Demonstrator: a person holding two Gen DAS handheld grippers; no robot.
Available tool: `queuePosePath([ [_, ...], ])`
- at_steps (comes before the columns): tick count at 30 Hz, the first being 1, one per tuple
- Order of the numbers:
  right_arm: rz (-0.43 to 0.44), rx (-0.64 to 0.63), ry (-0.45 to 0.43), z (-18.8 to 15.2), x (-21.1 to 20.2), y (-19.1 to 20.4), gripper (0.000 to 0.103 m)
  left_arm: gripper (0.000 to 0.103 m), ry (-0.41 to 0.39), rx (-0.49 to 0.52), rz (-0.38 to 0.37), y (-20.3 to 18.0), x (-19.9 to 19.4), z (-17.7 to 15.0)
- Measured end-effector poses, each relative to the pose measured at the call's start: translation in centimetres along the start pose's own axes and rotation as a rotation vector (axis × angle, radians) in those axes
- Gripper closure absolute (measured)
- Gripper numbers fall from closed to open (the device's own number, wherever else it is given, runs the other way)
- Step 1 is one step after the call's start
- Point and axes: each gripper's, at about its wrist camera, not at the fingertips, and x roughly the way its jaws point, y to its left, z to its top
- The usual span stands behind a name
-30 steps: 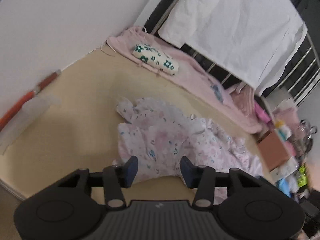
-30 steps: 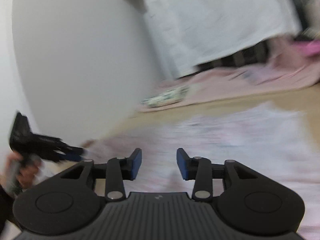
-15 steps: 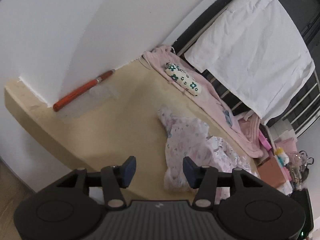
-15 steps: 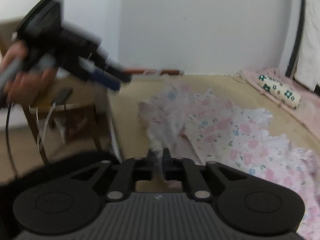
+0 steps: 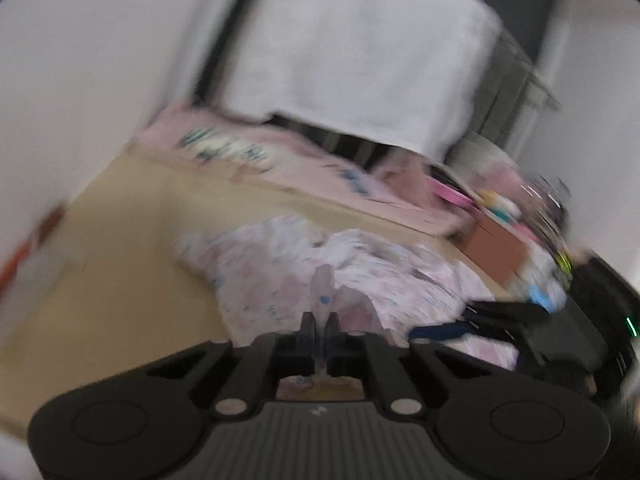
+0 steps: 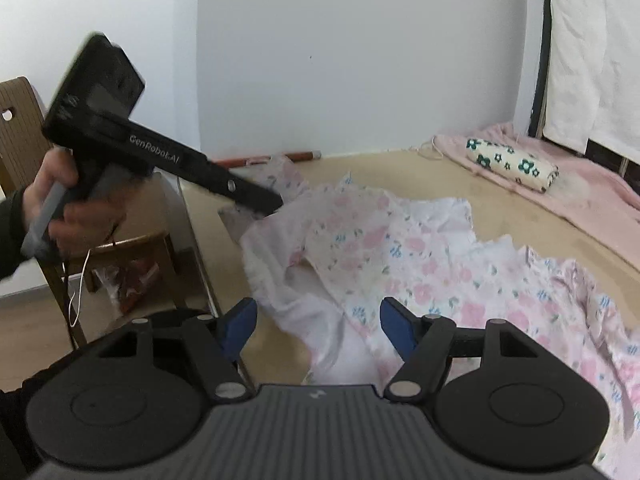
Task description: Fold clothes
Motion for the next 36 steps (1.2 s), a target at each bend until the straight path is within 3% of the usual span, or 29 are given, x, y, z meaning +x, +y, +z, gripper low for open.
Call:
queuePosePath([
  [3,0.02,0.043,-0.011,-0.1,-0.1,-0.2,0.033,0.1,0.044,0.158,-0.023,-1.1,-2.2,-1.6],
  [7,0.103,0.159,-0.082,-0.2,-1.0,-2.2,0.031,0.094,0.187,0.299,0.104,-1.2,-3.8,-4.6],
  [10,0.172,0.275,-0.154,-0.3,-2.3,-4.1,0.03,0.089,0.227,0.24,0.092,0.0,-5.5,-5.0],
  [12,0.194,0.342,-0.196,-0.2,-3.0,-5.5,0.03,0.07,0.13,0.105,0.043,1.2,-6.8,-4.0],
  [13,0.181,0.358,-0.195,0.0,-3.0,-5.8,0.03,0.05,0.083,0.021,0.048,2.1,-7.1,-3.4],
  [14,0.142,0.35,-0.171,0.5,-2.7,-5.7,0.031,0.043,0.072,-0.068,0.053,3.0,-6.9,-2.8],
  [17,0.061,0.277,-0.086,2.6,0.3,-3.8,0.038,0.045,0.162,-0.25,0.004,4.3,-4.3,-1.7],
  [20,0.013,0.195,-0.011,4.6,3.2,-1.6,0.039,0.043,0.123,-0.257,-0.012,3.5,-3.4,-2.0],
  [23,0.033,0.07,0.049,5.3,5.3,1.3,0.039,0.043,0.124,-0.332,0.049,3.7,-2.7,-2.6],
  [26,0.01,-0.107,0.13,3.8,6.0,4.0,0.038,0.043,0.104,-0.348,0.1,4.0,-1.8,-2.5],
  [30,0.017,-0.018,0.076,3.3,4.1,2.8,0.036,0.044,0.121,-0.308,0.14,3.3,0.7,-1.2],
  [31,0.007,0.031,0.051,3.3,3.5,1.9,0.036,0.049,0.133,-0.299,0.142,3.1,1.4,-0.9],
  [32,-0.02,0.073,0.041,3.1,3.1,1.0,0.036,0.075,0.146,-0.29,0.149,3.0,2.1,-0.6],
  [33,-0.051,0.112,0.036,2.9,2.7,0.1,0.036,0.093,0.16,-0.272,0.161,2.8,2.8,-0.3],
  [36,-0.14,0.203,0.051,1.9,1.9,-1.8,0.037,0.091,0.178,-0.192,0.229,3.0,4.3,1.0],
])
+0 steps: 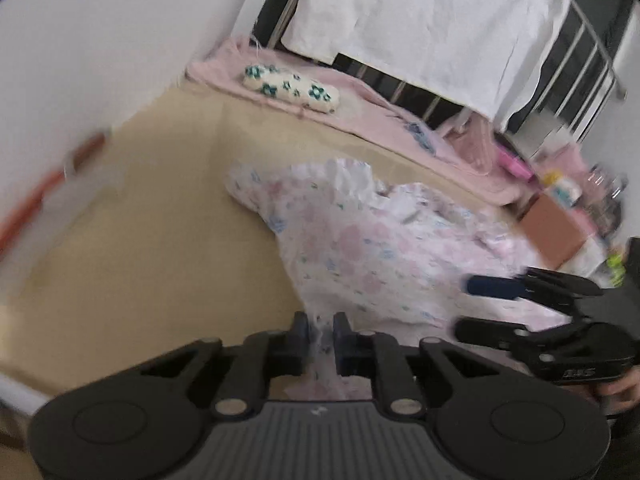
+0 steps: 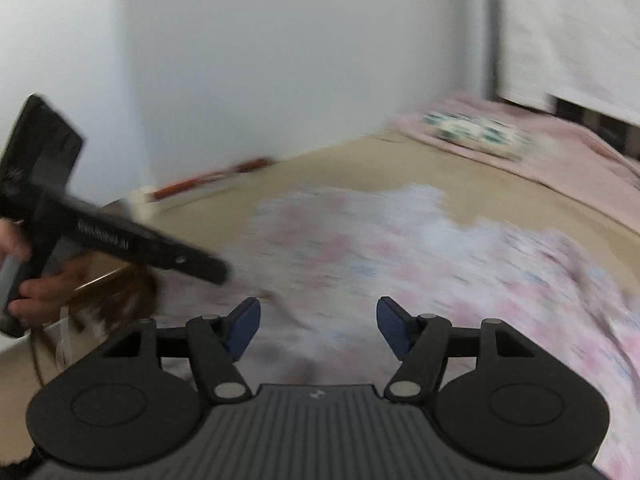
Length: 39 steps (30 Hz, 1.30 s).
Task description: Fold clothes
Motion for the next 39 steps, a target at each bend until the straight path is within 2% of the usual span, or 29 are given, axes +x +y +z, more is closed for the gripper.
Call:
queuePosePath([
  [6,-0.076,0.07,0.037,-1.3,0.9,-0.6,0.038,0.091,-0.049,0.096,0.19,1.2,0.1,3.6],
  [7,-0.077,0.076,0.043,-1.2,1.2,-0.4,0.038,0.091,-0.046,0.11,0.2,1.4,-0.3,4.0],
  [10,-0.032,0.076,0.056,-0.5,1.7,0.3,0.037,0.089,-0.01,0.124,0.097,1.1,-2.8,3.5],
  [12,0.056,0.086,0.018,1.0,1.1,-0.2,0.037,0.084,0.014,0.139,0.061,0.4,-3.7,2.3],
  [14,0.105,0.101,-0.027,4.1,0.9,-1.3,0.037,0.076,0.015,0.154,0.106,-0.3,-3.7,1.2],
  [16,0.121,0.095,-0.056,8.6,2.0,-2.3,0.037,0.076,0.0,0.141,0.146,-0.7,-3.5,0.6],
  [17,0.131,0.083,-0.058,11.0,3.0,-2.5,0.037,0.075,-0.011,0.122,0.141,-0.8,-3.3,0.5],
  [19,0.173,0.069,0.009,15.5,7.5,-1.8,0.038,0.075,-0.027,0.081,0.132,-0.9,-3.0,0.3],
  [21,0.207,0.058,0.118,18.3,12.9,-0.3,0.04,0.077,-0.022,0.062,0.148,-0.9,-2.7,0.0],
  [23,0.173,-0.019,0.244,19.0,17.9,1.9,0.057,0.082,-0.015,0.059,0.165,-1.0,-2.5,-0.3],
  [25,0.137,-0.037,0.329,18.1,21.0,2.9,0.076,0.086,-0.004,0.071,0.166,-0.9,-2.3,-0.5],
  [26,0.121,-0.042,0.369,17.6,22.4,3.4,0.08,0.088,0.002,0.077,0.166,-0.9,-2.2,-0.7],
  [27,0.106,-0.046,0.358,17.5,22.9,3.6,0.083,0.091,0.006,0.084,0.167,-0.8,-2.2,-0.7],
  [28,0.085,-0.028,0.304,17.7,22.7,3.5,0.097,0.093,0.008,0.092,0.168,-0.7,-2.1,-0.8],
  [29,0.063,-0.003,0.241,18.0,22.3,3.2,0.1,0.094,0.007,0.097,0.174,-0.6,-2.0,-0.7],
  [30,0.04,0.022,0.179,18.3,21.8,3.0,0.1,0.095,0.004,0.098,0.185,-0.4,-2.0,-0.6],
  [33,0.036,0.089,0.144,18.5,21.4,1.7,0.092,0.094,-0.011,0.034,0.22,1.1,-2.1,0.3],
  [34,0.036,0.111,0.138,18.6,21.3,1.2,0.079,0.094,-0.027,0.014,0.247,1.6,-2.4,0.6],
  [35,0.036,0.134,0.131,18.6,21.2,0.8,0.061,0.094,-0.051,0.01,0.287,1.9,-2.9,0.9],
  [37,0.026,0.152,0.07,18.0,17.2,-0.7,0.055,0.092,-0.101,0.008,0.355,2.2,-4.0,1.4],
  [39,0.015,0.166,0.002,17.2,12.6,-2.2,0.053,0.092,-0.15,0.025,0.366,1.4,-5.0,1.9],
])
